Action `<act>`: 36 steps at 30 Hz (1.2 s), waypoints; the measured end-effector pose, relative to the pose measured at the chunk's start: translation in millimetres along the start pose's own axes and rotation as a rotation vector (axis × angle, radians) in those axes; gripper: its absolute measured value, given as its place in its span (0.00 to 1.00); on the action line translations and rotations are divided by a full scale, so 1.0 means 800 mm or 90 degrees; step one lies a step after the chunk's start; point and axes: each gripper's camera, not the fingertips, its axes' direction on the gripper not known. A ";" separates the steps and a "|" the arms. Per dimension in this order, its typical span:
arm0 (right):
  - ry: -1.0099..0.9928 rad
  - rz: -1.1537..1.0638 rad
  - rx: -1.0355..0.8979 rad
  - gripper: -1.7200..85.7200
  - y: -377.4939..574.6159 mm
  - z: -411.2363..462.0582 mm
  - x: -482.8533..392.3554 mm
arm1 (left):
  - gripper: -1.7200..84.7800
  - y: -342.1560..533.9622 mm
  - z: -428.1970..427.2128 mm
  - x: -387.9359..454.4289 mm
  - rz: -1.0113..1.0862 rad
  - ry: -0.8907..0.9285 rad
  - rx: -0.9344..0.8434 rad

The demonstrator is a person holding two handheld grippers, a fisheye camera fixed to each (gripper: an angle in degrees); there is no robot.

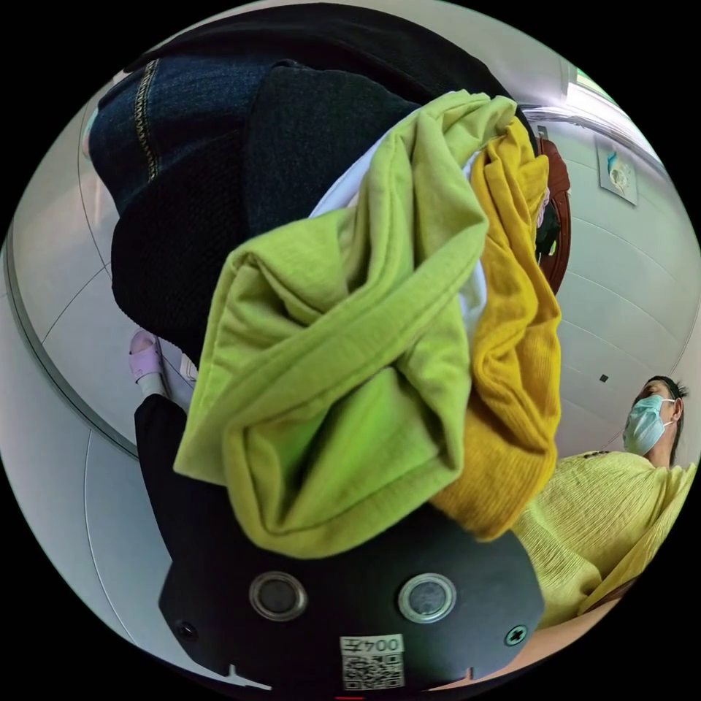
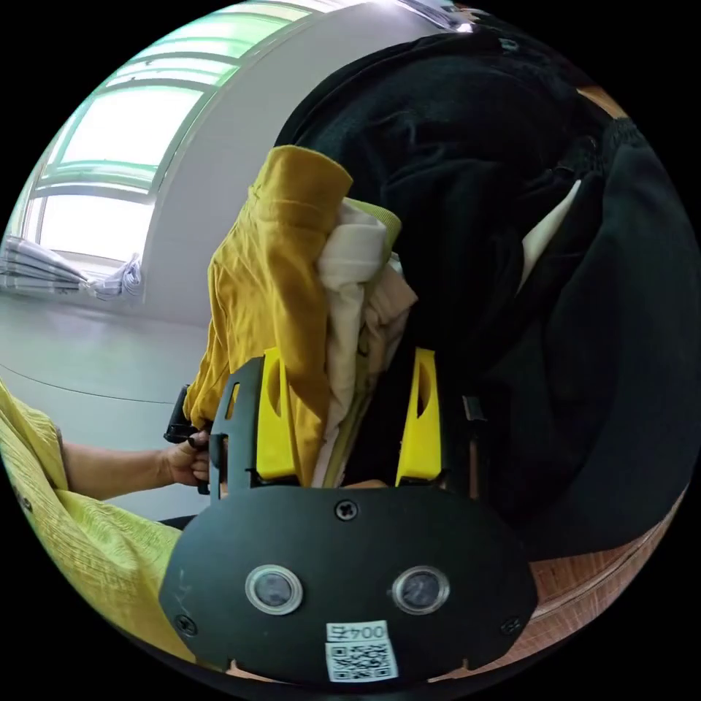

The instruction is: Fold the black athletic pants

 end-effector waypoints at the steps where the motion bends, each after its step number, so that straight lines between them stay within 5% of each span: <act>1: -0.023 0.005 0.009 0.27 0.000 -0.002 0.005 | 0.21 0.001 0.000 0.000 0.000 0.002 -0.001; 10: -0.066 -0.042 0.027 0.26 -0.006 0.003 0.023 | 0.21 0.008 -0.001 -0.001 0.003 0.007 -0.005; 18: -0.240 -0.046 0.027 0.25 -0.017 0.035 0.055 | 0.21 0.015 -0.003 -0.005 0.011 0.016 -0.007; 21: -0.150 -0.067 0.054 0.20 0.003 0.017 0.001 | 0.21 0.018 -0.004 -0.007 0.011 0.017 -0.006; 26: 0.234 -0.238 0.110 0.19 0.070 0.044 -0.178 | 0.21 0.021 -0.005 -0.009 0.009 0.020 -0.007; 32: 0.379 -0.380 0.062 0.19 0.069 0.091 -0.197 | 0.21 0.026 -0.006 -0.010 0.009 0.019 -0.006; 36: 0.434 -0.352 0.043 0.19 0.075 0.101 -0.213 | 0.21 0.028 -0.008 -0.012 0.006 0.020 -0.006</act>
